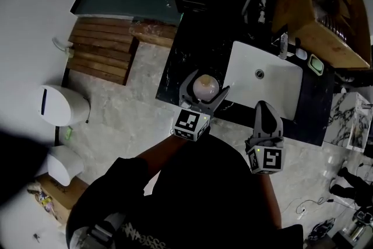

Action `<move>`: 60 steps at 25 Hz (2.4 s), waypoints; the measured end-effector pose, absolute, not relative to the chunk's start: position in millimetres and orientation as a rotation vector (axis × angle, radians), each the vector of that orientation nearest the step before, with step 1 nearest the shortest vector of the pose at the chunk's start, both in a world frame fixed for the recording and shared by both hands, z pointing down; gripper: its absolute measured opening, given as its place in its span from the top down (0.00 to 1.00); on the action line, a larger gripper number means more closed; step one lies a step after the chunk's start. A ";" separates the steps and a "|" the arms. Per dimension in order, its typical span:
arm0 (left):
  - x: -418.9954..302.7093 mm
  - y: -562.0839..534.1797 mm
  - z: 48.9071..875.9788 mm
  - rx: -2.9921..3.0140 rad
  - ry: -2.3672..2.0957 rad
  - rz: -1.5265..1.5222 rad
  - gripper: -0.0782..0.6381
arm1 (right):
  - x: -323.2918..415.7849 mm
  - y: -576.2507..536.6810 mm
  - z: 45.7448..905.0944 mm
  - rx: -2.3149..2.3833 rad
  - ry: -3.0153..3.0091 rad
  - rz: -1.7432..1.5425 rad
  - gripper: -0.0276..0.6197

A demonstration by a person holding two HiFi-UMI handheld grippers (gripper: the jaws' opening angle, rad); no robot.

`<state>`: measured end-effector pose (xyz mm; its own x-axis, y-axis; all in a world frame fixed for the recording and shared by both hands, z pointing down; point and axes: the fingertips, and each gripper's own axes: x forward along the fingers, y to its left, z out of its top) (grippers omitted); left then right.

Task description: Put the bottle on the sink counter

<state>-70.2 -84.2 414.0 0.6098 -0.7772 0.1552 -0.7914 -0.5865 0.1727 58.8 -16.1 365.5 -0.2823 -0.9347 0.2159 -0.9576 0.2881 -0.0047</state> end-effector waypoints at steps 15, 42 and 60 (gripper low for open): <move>-49.2 -202.6 467.7 2.677 -1.174 0.187 0.33 | 58.5 -90.9 388.5 1.827 -2.310 0.271 0.90; 72.8 -335.7 589.3 2.453 -1.353 0.415 0.33 | 155.2 -156.4 438.2 1.698 -2.363 0.379 0.90; -9.4 -358.2 612.8 2.406 -1.485 0.719 0.33 | 147.3 -195.3 453.5 1.589 -2.456 0.444 0.90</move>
